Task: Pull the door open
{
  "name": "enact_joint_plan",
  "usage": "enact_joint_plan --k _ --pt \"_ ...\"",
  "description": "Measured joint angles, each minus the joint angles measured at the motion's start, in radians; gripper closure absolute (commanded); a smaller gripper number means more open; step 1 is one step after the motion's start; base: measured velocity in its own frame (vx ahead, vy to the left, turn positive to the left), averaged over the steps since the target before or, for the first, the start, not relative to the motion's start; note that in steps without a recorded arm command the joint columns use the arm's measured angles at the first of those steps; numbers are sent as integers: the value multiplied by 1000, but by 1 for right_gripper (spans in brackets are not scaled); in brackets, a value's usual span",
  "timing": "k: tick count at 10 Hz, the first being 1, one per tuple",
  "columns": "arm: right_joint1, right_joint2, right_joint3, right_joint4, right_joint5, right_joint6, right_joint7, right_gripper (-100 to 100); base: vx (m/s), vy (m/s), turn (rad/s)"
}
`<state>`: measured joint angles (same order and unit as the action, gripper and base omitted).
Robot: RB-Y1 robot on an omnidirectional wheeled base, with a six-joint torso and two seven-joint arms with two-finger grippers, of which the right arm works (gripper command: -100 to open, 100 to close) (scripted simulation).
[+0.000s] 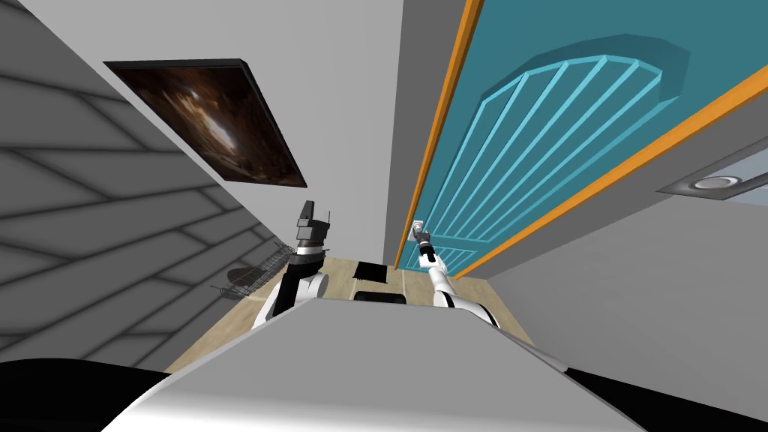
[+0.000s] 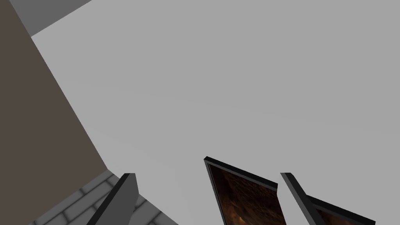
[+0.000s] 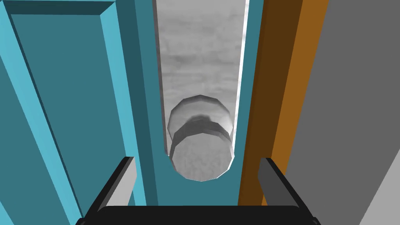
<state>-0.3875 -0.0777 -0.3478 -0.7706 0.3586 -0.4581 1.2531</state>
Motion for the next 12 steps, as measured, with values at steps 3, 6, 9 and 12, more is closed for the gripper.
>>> enact_joint_plan --k 3,6,9,12 --pt "-5 1 -3 7 -5 -2 7 100 17 -1 1" --pt "-3 1 -3 9 -4 1 7 100 -19 -1 2" --pt "-3 -2 -1 10 -10 1 -9 100 -68 -7 27" --pt "-3 -9 5 12 -28 2 -63 100 -113 -2 20"
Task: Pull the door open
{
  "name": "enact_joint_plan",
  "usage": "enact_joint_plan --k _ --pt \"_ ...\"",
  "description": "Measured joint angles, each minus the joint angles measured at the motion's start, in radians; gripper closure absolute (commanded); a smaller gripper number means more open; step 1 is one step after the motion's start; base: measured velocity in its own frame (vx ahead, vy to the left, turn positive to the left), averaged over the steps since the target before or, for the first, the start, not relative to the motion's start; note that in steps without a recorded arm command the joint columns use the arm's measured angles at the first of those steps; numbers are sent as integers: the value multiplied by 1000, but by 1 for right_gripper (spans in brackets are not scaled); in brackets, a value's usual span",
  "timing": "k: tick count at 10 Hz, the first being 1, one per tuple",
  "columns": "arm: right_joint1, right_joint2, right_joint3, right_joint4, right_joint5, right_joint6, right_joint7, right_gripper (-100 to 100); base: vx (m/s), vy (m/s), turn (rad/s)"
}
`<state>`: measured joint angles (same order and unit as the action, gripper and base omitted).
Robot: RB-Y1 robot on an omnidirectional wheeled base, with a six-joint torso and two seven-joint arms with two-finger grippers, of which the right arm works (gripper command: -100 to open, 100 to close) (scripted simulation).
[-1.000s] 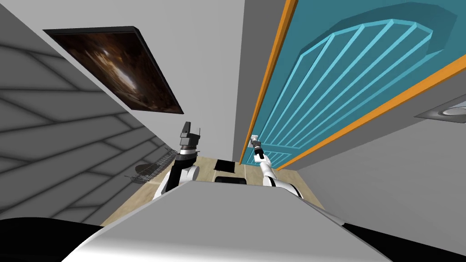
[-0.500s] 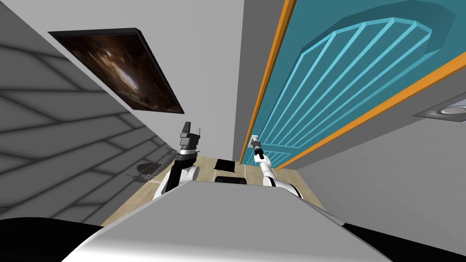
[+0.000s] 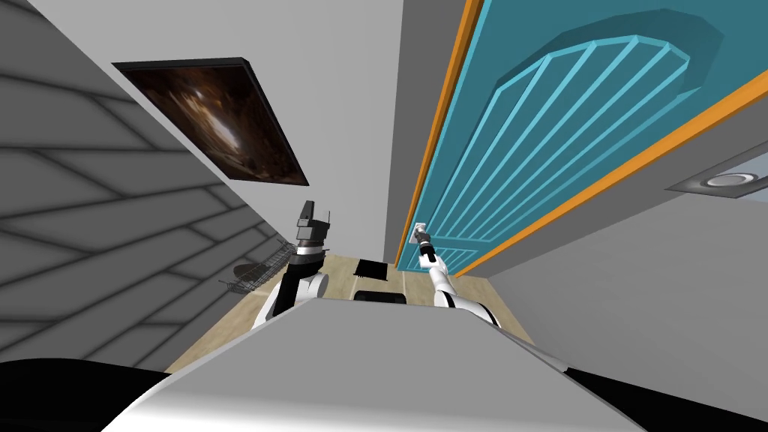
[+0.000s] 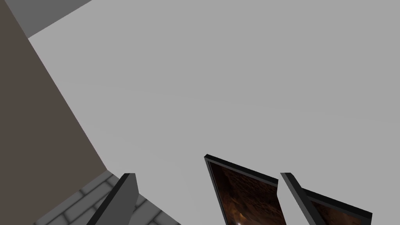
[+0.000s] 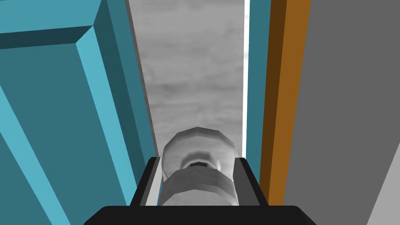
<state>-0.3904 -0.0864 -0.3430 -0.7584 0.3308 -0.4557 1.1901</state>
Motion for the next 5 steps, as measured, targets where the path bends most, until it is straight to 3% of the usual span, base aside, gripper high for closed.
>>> enact_joint_plan --k 5 --pt "3 -13 14 4 -41 -2 -117 100 -80 -12 38"
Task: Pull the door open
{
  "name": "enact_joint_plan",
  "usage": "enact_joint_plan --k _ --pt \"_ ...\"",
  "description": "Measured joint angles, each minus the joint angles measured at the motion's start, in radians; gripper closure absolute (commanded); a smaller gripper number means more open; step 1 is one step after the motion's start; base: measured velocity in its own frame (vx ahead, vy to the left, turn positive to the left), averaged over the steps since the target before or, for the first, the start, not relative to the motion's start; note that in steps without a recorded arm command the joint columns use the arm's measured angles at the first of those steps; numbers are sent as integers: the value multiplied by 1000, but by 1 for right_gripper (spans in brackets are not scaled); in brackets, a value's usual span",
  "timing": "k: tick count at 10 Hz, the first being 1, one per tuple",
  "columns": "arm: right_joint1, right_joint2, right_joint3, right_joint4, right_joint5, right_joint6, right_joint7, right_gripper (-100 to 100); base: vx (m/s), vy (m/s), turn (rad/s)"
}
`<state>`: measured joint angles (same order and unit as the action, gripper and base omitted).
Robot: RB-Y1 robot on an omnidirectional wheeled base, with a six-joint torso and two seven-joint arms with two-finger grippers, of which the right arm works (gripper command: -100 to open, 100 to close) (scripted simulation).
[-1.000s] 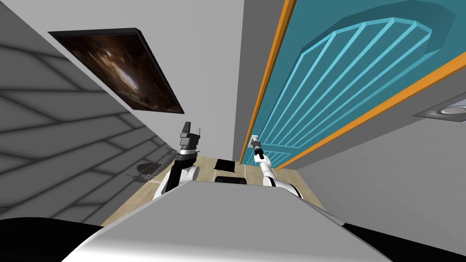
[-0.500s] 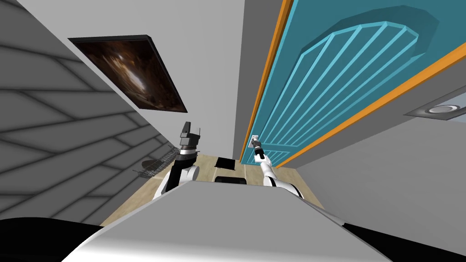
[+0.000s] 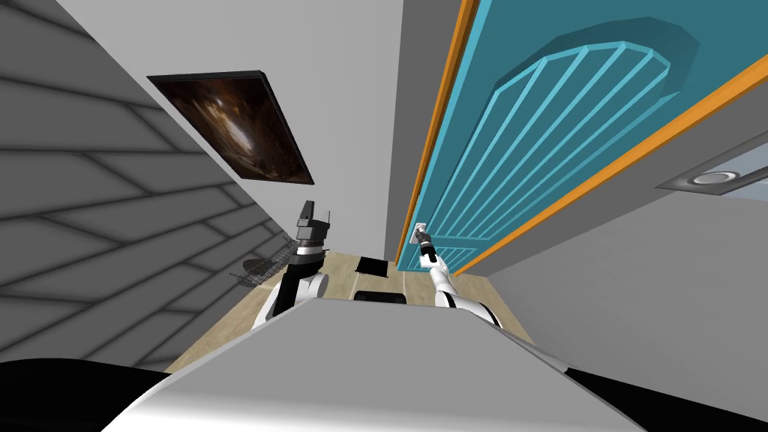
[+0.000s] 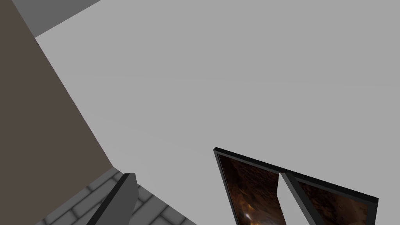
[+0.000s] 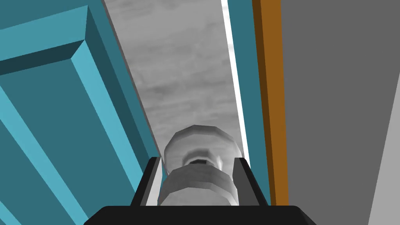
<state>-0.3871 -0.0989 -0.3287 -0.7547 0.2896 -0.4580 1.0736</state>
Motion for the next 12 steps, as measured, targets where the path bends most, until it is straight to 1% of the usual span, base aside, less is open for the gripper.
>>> enact_joint_plan --k 2,4,6,8,12 --pt "-3 -7 7 5 -22 -4 -56 100 -67 -15 34" --pt "-3 -10 12 6 -34 -2 -96 100 -46 -17 36" --pt "-9 -16 16 16 -52 -7 -140 100 -44 -12 39" --pt "1 -22 28 -3 -72 -1 -196 100 -49 -17 31" --pt "-1 -31 39 3 -106 -3 -289 100 -45 -18 42"
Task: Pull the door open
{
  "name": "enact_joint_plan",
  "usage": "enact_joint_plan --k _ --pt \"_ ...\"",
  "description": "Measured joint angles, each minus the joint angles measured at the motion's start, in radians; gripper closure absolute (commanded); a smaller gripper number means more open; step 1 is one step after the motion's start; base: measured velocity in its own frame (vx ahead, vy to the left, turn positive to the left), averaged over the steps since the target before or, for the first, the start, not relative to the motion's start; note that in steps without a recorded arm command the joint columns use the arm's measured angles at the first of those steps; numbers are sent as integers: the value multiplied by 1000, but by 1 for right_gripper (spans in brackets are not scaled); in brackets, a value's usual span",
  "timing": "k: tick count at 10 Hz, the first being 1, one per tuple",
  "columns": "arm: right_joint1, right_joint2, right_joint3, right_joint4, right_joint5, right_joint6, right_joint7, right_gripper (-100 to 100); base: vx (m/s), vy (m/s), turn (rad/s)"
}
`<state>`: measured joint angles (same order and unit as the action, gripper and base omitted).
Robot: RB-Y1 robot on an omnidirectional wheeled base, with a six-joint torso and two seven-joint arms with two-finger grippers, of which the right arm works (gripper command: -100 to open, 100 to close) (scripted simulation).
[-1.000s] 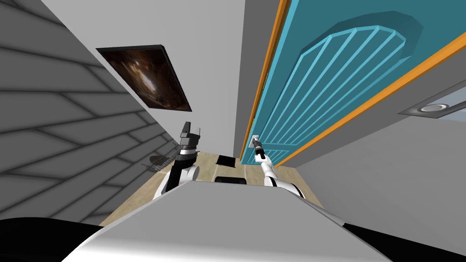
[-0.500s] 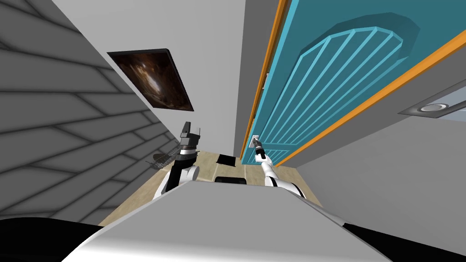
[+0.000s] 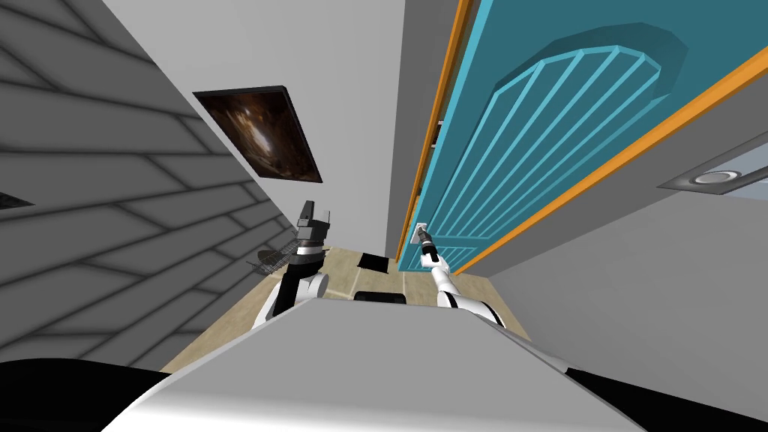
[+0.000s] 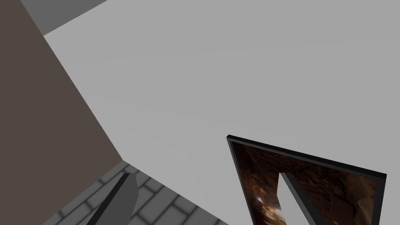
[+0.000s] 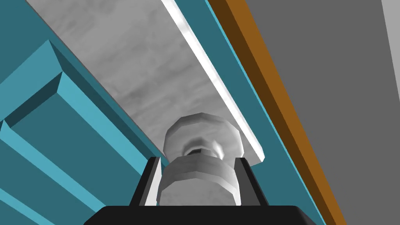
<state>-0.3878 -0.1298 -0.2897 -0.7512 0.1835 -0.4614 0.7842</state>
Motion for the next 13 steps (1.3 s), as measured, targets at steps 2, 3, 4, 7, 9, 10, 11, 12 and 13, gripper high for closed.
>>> enact_joint_plan --k 2,3,4,7,9,10,11,12,13 --pt "-7 -9 7 15 -25 -7 -52 100 -43 -21 53" --pt "-5 -12 12 13 -32 -6 -77 100 -31 -12 41" --pt "-4 -15 16 12 -43 -5 -105 100 -50 -28 52" --pt "-11 -22 25 27 -75 -12 -180 100 -34 -15 37" --pt "-3 -26 34 18 -92 -10 -226 100 -36 -22 54" --pt "-6 -28 38 25 -108 -13 -252 100 -35 -21 37" --pt "-5 -28 42 24 -116 -13 -274 100 -30 -13 56" --pt "-8 -32 46 27 -127 -11 -300 100 -25 -13 24" --pt "-7 -33 49 25 -134 -9 -320 100 -34 -9 54"
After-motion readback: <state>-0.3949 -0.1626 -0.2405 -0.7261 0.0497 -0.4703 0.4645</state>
